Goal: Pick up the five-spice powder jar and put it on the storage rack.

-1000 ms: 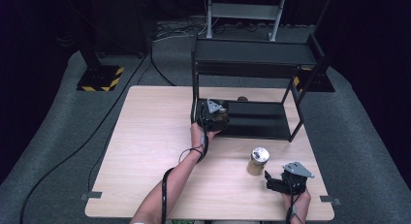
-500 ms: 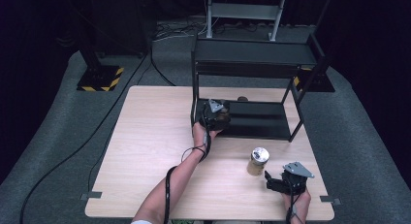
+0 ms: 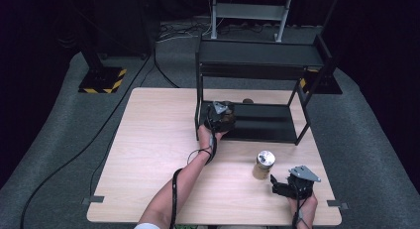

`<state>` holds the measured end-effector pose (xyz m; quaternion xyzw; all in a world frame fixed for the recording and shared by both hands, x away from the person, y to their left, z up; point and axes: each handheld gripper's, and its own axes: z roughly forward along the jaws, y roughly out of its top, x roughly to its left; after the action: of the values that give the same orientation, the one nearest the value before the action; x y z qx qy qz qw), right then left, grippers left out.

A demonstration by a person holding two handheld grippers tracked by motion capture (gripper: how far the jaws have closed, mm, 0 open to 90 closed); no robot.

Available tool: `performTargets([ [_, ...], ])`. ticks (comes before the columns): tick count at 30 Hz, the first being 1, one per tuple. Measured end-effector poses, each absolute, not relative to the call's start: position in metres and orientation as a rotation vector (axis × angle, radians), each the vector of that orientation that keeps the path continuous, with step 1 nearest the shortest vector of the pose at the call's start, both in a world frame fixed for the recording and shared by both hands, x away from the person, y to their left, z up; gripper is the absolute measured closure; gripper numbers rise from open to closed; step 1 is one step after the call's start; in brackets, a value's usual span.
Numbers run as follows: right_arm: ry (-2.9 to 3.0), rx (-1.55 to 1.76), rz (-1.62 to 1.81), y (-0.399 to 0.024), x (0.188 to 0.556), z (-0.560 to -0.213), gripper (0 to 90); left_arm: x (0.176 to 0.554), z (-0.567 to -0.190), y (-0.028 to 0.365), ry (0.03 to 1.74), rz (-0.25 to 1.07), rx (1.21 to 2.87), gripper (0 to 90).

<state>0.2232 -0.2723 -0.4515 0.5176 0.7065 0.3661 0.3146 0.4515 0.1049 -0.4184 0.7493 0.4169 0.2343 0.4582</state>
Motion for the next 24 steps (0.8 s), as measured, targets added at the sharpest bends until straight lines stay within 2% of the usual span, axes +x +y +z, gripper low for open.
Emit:
performTargets([
  [24, 1.859, 1.360, 0.968, -0.272, 0.222, -0.452, 0.0, 0.459, -0.435, 0.094, 1.085, 0.586, 1.849, 31.4],
])
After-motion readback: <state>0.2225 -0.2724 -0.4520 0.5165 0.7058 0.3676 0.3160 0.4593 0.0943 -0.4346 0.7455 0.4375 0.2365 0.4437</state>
